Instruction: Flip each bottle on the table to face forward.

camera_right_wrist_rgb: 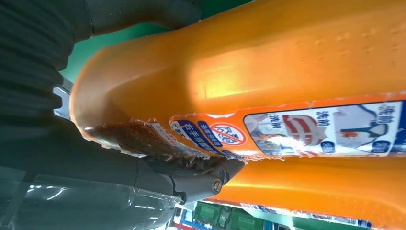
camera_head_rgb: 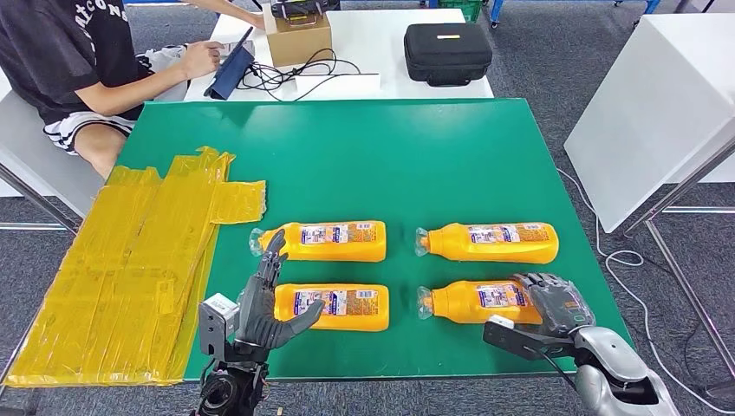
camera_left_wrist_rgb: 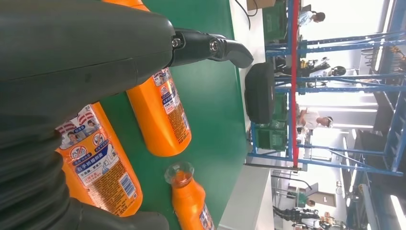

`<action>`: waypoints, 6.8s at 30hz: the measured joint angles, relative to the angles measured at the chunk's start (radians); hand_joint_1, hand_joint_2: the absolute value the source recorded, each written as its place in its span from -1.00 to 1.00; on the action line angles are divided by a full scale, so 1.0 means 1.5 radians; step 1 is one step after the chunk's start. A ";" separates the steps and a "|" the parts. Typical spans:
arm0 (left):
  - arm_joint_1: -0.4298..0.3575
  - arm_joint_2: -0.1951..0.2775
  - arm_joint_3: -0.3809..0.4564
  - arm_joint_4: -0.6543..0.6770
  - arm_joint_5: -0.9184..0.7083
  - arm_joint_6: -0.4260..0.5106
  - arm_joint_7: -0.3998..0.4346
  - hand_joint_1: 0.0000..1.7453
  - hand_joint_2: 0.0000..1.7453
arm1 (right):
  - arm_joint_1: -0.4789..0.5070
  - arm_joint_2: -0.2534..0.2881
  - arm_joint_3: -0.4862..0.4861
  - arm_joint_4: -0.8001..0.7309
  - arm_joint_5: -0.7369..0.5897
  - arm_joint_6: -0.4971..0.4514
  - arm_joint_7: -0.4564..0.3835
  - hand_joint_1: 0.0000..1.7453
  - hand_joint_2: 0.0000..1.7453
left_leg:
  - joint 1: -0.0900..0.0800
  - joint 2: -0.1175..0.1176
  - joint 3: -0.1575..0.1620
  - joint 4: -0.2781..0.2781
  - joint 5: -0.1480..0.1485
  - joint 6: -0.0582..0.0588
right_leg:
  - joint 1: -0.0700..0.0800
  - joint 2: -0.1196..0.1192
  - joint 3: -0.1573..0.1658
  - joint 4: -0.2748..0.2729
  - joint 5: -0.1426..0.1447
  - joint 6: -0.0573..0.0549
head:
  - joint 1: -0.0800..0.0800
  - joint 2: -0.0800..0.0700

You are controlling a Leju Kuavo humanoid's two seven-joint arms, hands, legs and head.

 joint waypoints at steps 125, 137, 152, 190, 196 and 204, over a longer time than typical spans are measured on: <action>-0.040 0.041 -0.144 -0.169 0.026 0.039 0.021 1.00 1.00 | -0.106 0.312 0.282 0.037 -0.560 -0.069 -0.305 1.00 1.00 | 0.001 0.000 -0.003 0.000 0.000 -0.001 | 0.000 0.000 -0.003 0.001 0.000 0.000 | 0.000 0.000; -0.039 0.041 -0.144 -0.169 0.054 0.058 0.009 1.00 1.00 | -0.097 0.306 0.281 0.024 -0.561 -0.084 -0.294 1.00 1.00 | 0.001 0.000 -0.003 0.000 0.000 0.000 | 0.000 0.000 -0.003 0.001 0.000 0.000 | 0.000 0.000; -0.049 0.045 -0.102 -0.195 -0.151 0.269 -0.015 1.00 1.00 | -0.066 0.298 0.275 -0.037 -0.537 -0.157 -0.305 -1.00 1.00 | 0.001 0.000 -0.003 0.000 0.000 -0.001 | 0.000 0.000 -0.003 0.001 0.000 0.000 | 0.000 0.000; -0.378 0.263 0.081 0.187 -1.031 0.106 0.612 1.00 1.00 | -0.029 0.247 0.244 -0.173 -0.641 -0.189 -0.347 -1.00 1.00 | 0.002 0.000 -0.004 0.000 0.002 -0.003 | 0.002 0.000 -0.004 0.001 0.000 -0.001 | 0.000 0.000; -0.401 0.261 0.109 0.315 -1.032 0.069 0.566 1.00 1.00 | -0.039 0.250 0.246 -0.156 -0.646 -0.190 -0.343 -1.00 1.00 | 0.002 0.000 -0.004 0.000 0.002 -0.003 | 0.002 0.000 -0.004 0.001 0.000 -0.001 | 0.000 0.000; -0.403 0.243 0.130 0.407 -1.032 0.063 0.545 1.00 1.00 | -0.042 0.250 0.246 -0.140 -0.648 -0.190 -0.342 -1.00 1.00 | 0.002 0.000 -0.004 0.000 0.002 -0.003 | 0.002 0.000 -0.004 0.001 0.000 -0.001 | 0.000 0.000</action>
